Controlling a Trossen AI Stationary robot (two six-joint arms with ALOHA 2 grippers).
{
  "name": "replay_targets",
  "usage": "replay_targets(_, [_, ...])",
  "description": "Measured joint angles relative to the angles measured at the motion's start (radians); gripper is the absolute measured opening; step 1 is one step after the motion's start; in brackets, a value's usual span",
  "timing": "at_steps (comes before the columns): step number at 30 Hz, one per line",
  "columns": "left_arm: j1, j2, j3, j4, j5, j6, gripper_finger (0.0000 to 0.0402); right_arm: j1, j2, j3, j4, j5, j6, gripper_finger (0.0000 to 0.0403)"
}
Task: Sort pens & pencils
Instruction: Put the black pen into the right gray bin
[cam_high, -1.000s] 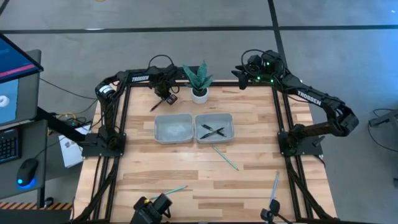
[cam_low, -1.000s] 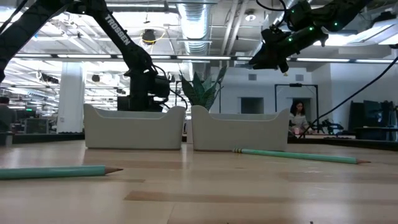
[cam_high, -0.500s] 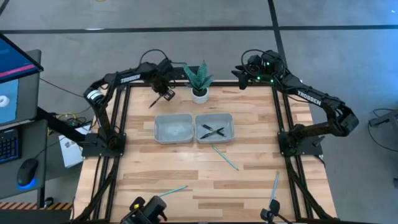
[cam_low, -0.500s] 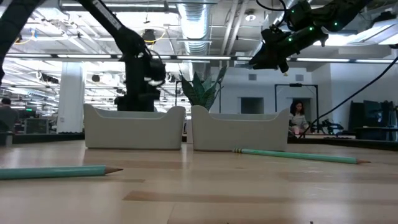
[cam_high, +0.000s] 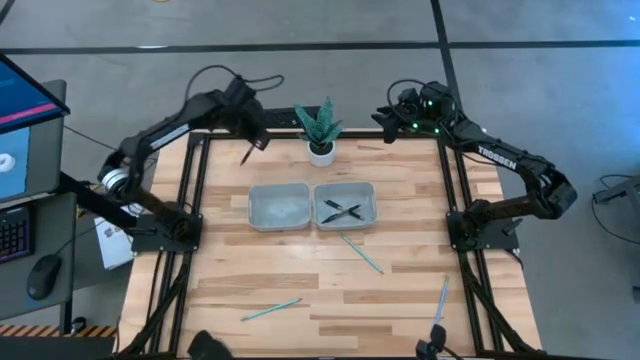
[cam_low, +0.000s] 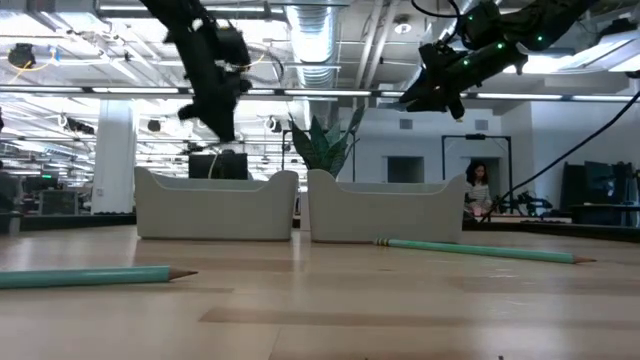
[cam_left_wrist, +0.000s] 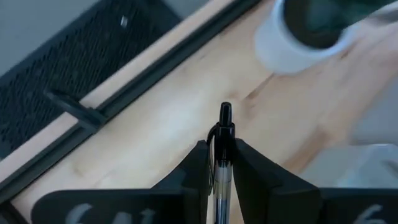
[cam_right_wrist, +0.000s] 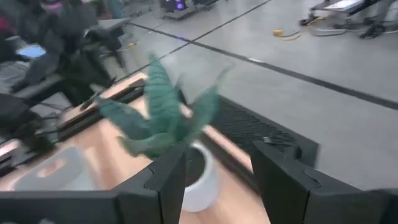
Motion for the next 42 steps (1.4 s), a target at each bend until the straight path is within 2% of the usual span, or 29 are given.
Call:
replay_targets(5, [-0.005,-0.146,0.001,0.04,0.1,-0.052,0.0042,0.058,-0.001,0.016,0.016,-0.121,0.005,0.0199])
replay_targets(10, [-0.046,-0.266,0.001,0.182,0.218,-0.112,0.0042,0.153,-0.002,0.039,0.052,-0.259,0.006,0.0202])
replay_targets(16, [-0.166,-0.311,0.002,0.419,0.304,-0.136,0.0042,0.292,-0.002,0.052,0.113,-0.274,0.005,0.0212])
replay_targets(25, [-0.336,-0.254,0.002,0.607,0.296,-0.038,0.0042,0.462,-0.002,0.053,0.238,-0.197,-0.044,0.0232])
replay_targets(35, [-0.412,-0.174,0.002,0.774,0.308,-0.018,0.0042,0.572,0.0,0.053,0.271,0.09,-0.048,0.0228])
replay_targets(42, [-0.433,-0.151,0.003,0.899,0.313,-0.012,0.0042,0.599,0.0,0.053,0.269,0.117,-0.048,0.0228])
